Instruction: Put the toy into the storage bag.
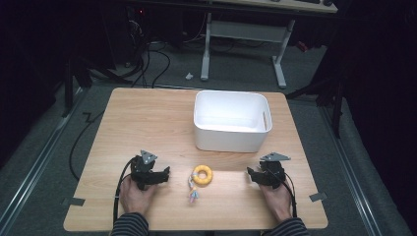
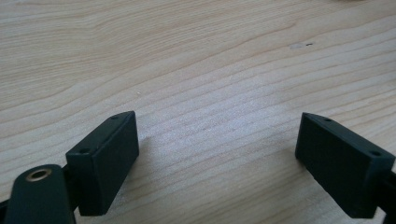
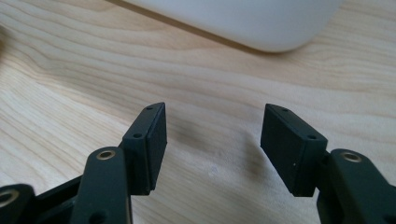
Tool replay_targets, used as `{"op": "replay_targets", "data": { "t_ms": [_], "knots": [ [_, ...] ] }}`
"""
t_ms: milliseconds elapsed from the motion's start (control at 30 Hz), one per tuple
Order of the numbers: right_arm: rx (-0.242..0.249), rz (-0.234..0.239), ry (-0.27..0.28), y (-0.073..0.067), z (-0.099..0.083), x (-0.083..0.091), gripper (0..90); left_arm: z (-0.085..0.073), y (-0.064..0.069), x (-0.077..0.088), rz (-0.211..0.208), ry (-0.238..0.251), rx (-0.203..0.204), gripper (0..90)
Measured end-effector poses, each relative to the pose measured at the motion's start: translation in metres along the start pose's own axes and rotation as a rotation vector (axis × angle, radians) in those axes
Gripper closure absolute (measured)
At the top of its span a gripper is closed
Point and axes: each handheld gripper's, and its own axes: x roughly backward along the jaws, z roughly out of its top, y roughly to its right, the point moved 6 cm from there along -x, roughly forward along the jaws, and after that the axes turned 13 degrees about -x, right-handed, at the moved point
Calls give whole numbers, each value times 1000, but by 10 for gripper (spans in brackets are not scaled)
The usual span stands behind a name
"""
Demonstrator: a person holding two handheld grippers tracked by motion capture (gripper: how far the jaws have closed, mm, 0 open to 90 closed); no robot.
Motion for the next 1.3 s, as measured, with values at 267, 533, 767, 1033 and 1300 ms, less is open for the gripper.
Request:
{"op": "replay_targets", "data": {
  "t_ms": [267, 533, 767, 1033, 1300],
  "knots": [
    [8, 34, -8, -10, 4, 3, 410, 1, 0, -1, 1, -5, -1, 123],
    [29, 75, 2, -23, 11, 10, 404, 1, 0, -1, 2, -4, -1, 121],
    [60, 109, 1, -38, 20, 17, 400, 1, 0, -1, 0, -4, 0, 116],
    [108, 166, -57, -60, 21, 10, 416, 1, 0, -1, 1, -4, 0, 114],
    [133, 220, -70, -75, 23, 5, 462, 1, 0, -2, 1, -4, 0, 113]
  ]
}}
